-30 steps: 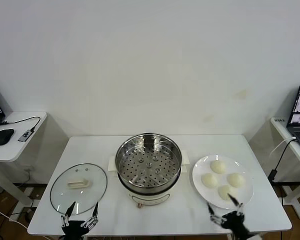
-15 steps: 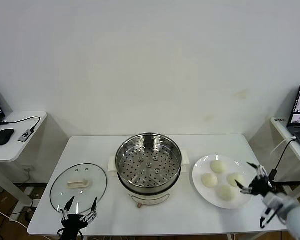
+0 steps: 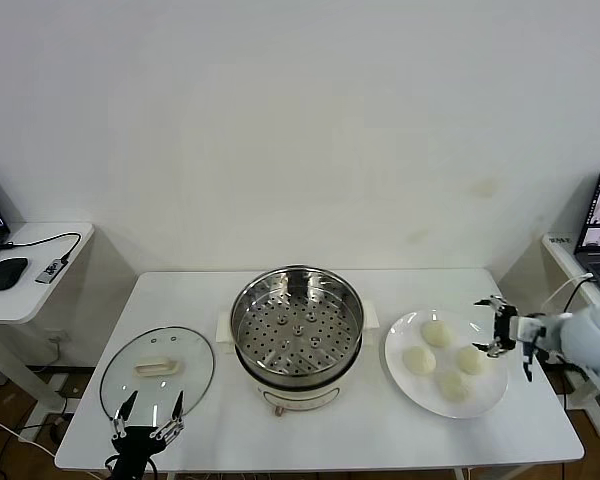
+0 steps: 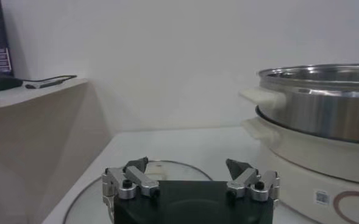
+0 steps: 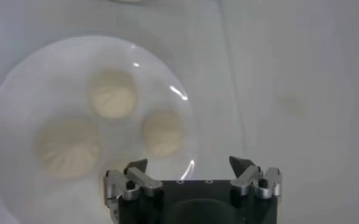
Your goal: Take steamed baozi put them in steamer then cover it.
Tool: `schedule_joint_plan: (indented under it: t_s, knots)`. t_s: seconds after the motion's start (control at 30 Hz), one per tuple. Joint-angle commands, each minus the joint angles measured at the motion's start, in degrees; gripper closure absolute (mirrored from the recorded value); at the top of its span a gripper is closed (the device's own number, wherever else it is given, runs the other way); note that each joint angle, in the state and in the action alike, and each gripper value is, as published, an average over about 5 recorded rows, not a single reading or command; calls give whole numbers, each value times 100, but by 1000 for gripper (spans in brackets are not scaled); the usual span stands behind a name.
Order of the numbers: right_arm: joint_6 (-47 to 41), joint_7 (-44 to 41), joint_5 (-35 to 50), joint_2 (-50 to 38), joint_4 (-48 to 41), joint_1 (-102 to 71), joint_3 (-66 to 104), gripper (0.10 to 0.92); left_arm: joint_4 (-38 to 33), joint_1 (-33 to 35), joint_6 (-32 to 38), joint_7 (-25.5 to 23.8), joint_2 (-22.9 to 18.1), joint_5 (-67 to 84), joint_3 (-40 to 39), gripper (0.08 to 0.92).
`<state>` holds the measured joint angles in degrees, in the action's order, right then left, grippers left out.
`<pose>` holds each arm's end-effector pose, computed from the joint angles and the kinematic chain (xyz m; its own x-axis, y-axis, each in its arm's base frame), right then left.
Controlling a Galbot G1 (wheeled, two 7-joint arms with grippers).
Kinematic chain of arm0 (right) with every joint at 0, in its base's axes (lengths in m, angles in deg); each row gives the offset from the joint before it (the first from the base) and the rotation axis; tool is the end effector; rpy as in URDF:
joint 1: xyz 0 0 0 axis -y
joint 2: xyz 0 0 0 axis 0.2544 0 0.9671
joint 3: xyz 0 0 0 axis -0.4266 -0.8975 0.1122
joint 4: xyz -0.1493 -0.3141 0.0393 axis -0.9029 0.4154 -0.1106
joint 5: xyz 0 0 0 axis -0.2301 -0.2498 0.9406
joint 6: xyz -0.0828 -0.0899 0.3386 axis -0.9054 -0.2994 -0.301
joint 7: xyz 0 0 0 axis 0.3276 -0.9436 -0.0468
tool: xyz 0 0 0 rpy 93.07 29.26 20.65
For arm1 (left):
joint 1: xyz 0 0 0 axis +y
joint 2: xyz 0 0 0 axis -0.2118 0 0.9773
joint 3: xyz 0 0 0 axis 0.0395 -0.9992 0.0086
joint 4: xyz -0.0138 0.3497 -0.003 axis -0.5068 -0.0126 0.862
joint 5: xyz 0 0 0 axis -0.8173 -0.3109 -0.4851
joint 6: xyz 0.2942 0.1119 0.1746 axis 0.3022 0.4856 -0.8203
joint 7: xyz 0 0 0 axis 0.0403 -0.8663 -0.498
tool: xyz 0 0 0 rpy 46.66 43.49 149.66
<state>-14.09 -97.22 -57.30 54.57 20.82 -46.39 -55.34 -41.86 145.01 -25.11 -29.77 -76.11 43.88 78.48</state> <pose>0.4311 -0.2333 -0.1780 -0.4811 -0.1766 0.8587 -0.8745 0.0280 -0.4842 0.1176 0.0901 -0.3462 -0.9758 -0.0419 0.2145 -0.0278 0.9973 0.0682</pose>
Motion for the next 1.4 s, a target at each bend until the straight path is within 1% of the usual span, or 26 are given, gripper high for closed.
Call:
schedule_joint_plan:
  t_s: [0.03,0.27,0.47,1.0,1.13,1.4]
  knots:
    - [83,-643,215,135,-1109,2465,-2748,203,-5,-11,-9,-1,-6,-1,29,177]
    - [69,-577,73,929,-1785,2633,-3169,203,-23,-8,-22,-5,-46,-28,43,177]
    - [-2,-511,72,1430,-2161,2649,-3317,203,-30,12,-28,-14,-48,-37,73,177]
    - [-179,-360,-217,1826,-2733,2607,-3291,208,6,-30,-34,-26,-2,-48,101,177]
    - [-229,-354,-258,1873,-2785,2571,-3276,244,2,-36,-35,-24,-4,-47,105,177]
    - [-271,-355,-282,1910,-2795,2524,-3232,377,-2,-33,-34,-26,-8,-45,113,177]
